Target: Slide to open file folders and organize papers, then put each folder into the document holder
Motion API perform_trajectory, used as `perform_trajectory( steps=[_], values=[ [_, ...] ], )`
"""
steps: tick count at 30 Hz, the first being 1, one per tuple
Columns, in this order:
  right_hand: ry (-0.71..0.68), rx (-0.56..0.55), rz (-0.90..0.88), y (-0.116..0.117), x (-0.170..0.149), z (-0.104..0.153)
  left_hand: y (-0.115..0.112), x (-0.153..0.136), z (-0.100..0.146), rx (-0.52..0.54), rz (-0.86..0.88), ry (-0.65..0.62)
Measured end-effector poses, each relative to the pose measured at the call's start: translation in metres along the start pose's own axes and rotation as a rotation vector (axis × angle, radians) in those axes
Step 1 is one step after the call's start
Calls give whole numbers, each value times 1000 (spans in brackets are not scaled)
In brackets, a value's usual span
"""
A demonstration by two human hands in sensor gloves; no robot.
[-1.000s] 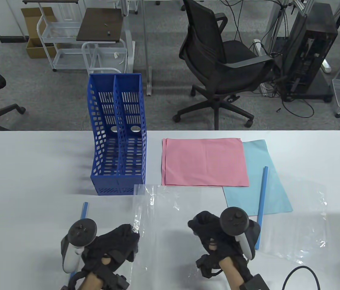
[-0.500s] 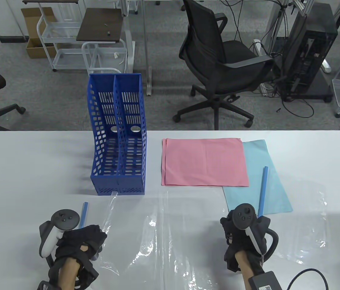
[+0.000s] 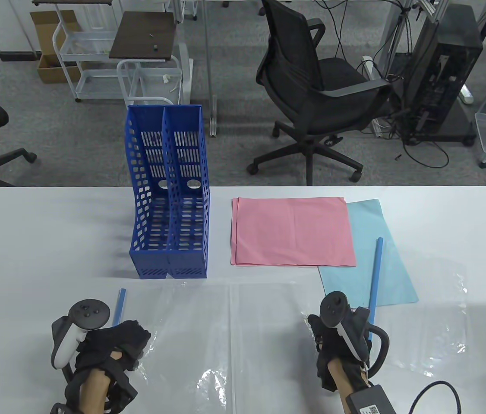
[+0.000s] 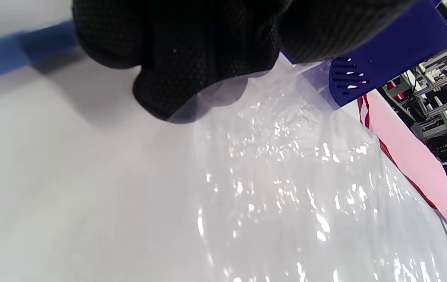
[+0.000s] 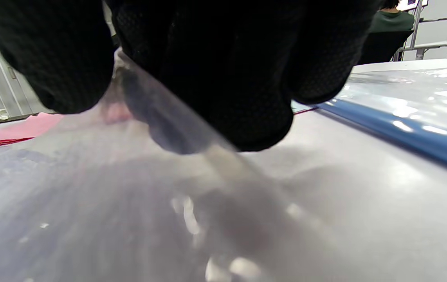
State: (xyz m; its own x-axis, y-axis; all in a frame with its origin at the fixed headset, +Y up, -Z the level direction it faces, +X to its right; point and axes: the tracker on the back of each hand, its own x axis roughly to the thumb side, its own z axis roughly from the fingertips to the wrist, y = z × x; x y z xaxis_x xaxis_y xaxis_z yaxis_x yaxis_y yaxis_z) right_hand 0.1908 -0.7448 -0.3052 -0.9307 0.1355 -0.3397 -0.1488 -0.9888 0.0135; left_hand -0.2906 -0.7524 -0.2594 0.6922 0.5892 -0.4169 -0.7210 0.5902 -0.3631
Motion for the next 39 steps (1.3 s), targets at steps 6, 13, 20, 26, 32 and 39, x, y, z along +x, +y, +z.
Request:
perform_trajectory(
  steps=[6,13,20,26,32,39],
  values=[
    [35,-11,102,-1,2,4,7,2,9,138,-55,31],
    [22,-107,193,-13,16,13,10,15,27,366,-165,-15],
    [-113,-270,78,-33,49,13,-19,51,39,488,-341,-294],
    [-242,-273,35,-32,96,-9,-48,72,39,455,-538,-368],
    [-277,-123,23,-26,150,-45,-53,70,31,388,-523,-361],
    [-90,77,77,13,177,-86,-53,67,27,351,-520,-338]
  ],
)
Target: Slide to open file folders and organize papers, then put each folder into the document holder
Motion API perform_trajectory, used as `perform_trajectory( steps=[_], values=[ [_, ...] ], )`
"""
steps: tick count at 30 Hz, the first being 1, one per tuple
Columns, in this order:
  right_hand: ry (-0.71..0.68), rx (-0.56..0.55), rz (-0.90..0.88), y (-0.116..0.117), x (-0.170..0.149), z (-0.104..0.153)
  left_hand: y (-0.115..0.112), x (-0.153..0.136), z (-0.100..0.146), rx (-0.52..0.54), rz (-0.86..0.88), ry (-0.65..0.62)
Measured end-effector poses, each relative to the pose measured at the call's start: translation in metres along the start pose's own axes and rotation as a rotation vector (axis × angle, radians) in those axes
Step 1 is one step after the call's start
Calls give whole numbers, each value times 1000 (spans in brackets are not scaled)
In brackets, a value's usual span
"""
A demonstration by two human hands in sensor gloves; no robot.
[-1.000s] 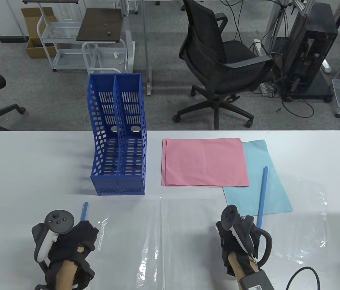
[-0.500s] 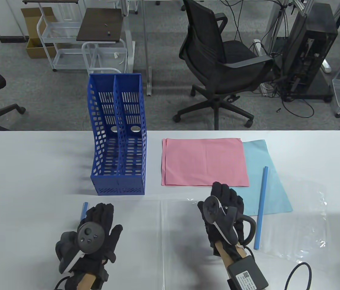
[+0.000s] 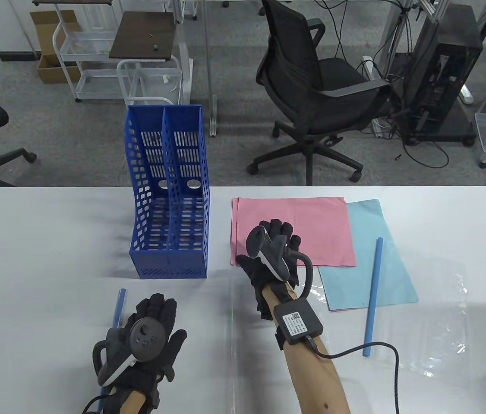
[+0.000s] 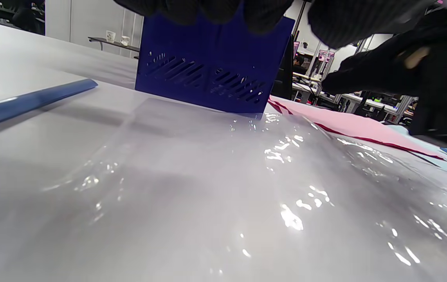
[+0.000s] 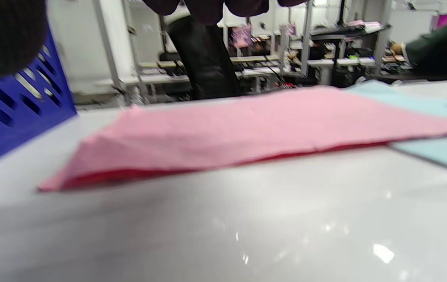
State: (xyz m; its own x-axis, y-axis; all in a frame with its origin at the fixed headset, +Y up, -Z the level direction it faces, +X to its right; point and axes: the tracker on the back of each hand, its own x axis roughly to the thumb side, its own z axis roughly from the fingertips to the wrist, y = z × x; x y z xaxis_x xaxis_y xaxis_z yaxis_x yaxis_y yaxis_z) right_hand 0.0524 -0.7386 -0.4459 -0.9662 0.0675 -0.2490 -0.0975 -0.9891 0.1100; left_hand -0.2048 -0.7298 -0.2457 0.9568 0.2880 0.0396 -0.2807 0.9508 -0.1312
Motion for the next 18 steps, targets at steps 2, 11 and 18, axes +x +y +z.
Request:
perform_trajectory(
  steps=[2,11,18],
  values=[
    [12,31,-2,10,2,-6,-1,2,0,-6,-2,-6],
    [41,131,22,33,11,-28,-9,3,-4,-64,-9,-10],
    [53,143,39,38,12,-32,-10,0,-5,-73,12,2]
  ],
)
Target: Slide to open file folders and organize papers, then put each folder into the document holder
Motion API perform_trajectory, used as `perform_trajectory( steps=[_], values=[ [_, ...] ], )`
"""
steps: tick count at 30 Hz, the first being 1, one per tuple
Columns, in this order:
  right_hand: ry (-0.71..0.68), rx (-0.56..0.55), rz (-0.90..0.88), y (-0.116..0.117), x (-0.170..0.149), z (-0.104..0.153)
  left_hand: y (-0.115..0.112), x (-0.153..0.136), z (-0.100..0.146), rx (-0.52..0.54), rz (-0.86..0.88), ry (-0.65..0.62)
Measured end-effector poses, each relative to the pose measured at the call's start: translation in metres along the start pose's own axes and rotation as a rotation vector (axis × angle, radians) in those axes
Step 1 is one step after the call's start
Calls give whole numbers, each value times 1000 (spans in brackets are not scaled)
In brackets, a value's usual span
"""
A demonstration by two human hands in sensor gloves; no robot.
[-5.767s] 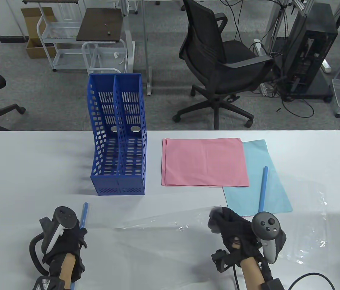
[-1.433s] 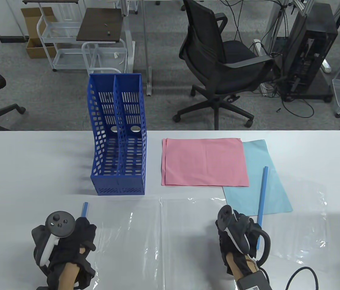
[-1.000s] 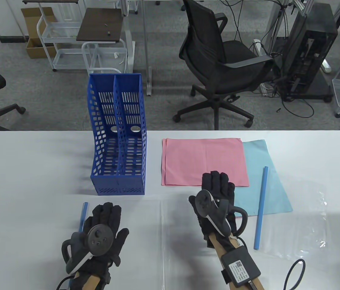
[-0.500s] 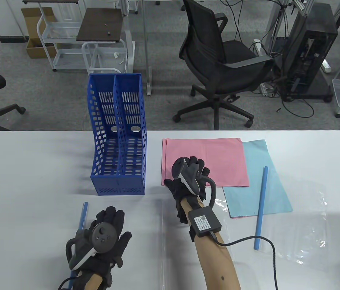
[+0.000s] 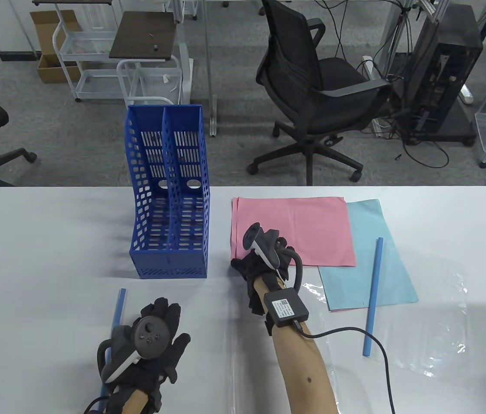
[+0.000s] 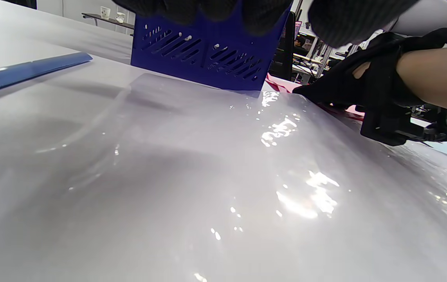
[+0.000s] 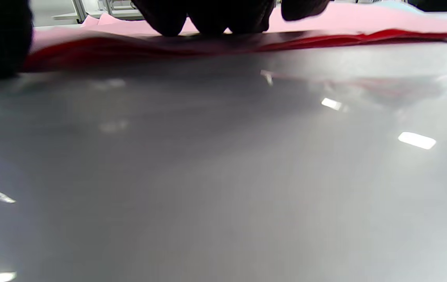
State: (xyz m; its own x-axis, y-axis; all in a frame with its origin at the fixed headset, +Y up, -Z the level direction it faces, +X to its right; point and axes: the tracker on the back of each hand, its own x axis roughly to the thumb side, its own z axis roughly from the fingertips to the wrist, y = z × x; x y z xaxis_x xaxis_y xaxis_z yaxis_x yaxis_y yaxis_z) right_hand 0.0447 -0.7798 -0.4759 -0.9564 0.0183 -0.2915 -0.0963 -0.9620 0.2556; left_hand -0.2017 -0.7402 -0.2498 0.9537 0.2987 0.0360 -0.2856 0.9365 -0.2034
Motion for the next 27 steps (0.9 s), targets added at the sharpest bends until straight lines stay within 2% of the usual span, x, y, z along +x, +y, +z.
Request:
perform_trajectory(
  steps=[13,27],
  values=[
    [39,-109,61,-5,-1,-2,-3,-2,-2,-17,3,-4],
    [39,-117,31,-6,-9,-6,-3,-4,-3,-25,15,1]
  ],
)
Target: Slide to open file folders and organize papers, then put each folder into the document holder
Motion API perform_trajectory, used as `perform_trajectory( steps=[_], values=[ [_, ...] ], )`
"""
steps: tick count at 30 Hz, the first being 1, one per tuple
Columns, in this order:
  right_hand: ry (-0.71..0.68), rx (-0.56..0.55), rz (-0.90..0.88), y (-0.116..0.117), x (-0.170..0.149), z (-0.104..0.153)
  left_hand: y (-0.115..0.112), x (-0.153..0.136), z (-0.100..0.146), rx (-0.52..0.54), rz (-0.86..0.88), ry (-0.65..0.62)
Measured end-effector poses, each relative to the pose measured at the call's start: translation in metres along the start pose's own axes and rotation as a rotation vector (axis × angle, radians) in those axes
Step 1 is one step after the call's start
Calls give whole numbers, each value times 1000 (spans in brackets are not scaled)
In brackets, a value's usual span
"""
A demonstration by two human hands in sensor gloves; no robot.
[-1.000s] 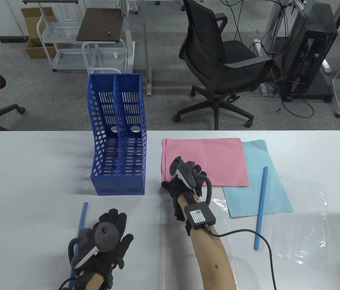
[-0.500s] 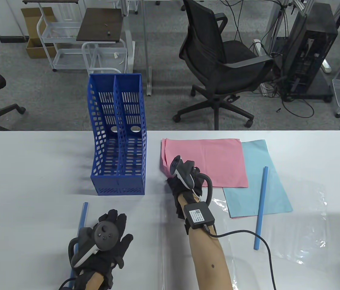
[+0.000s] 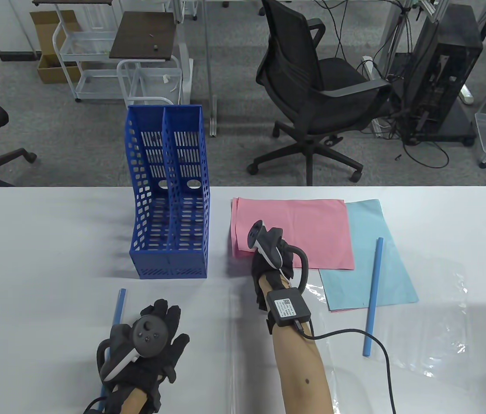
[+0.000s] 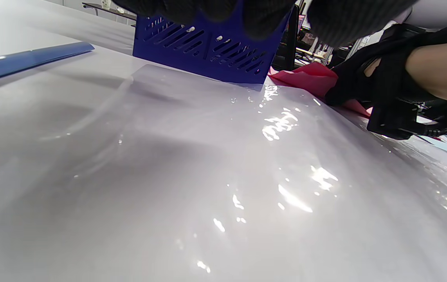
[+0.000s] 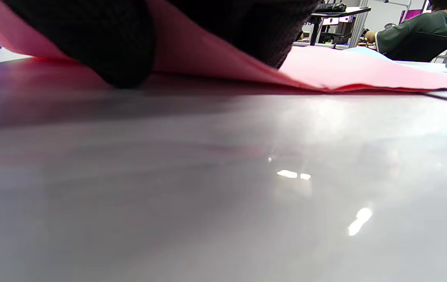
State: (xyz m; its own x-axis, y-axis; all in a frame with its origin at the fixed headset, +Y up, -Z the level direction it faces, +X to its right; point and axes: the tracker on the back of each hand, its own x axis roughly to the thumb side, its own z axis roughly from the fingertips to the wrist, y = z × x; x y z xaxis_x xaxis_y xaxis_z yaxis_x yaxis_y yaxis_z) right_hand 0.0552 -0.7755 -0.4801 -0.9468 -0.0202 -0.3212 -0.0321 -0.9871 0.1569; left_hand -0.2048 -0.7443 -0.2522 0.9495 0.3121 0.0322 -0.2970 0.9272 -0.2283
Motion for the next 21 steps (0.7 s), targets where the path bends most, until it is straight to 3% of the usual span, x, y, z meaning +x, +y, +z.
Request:
perform_trajectory(
  steps=[6,11,16,21],
  values=[
    [-5,-41,-73,-2,-8,-2,0,0,0,-6,4,-2],
    [-8,-194,-170,-18,-22,11,0,-1,-1,-8,12,-5],
    [-93,-336,-300,-59,-43,41,-1,2,0,-9,14,-19],
    [-257,-447,-487,-110,-79,89,0,3,1,11,40,-38]
  ],
)
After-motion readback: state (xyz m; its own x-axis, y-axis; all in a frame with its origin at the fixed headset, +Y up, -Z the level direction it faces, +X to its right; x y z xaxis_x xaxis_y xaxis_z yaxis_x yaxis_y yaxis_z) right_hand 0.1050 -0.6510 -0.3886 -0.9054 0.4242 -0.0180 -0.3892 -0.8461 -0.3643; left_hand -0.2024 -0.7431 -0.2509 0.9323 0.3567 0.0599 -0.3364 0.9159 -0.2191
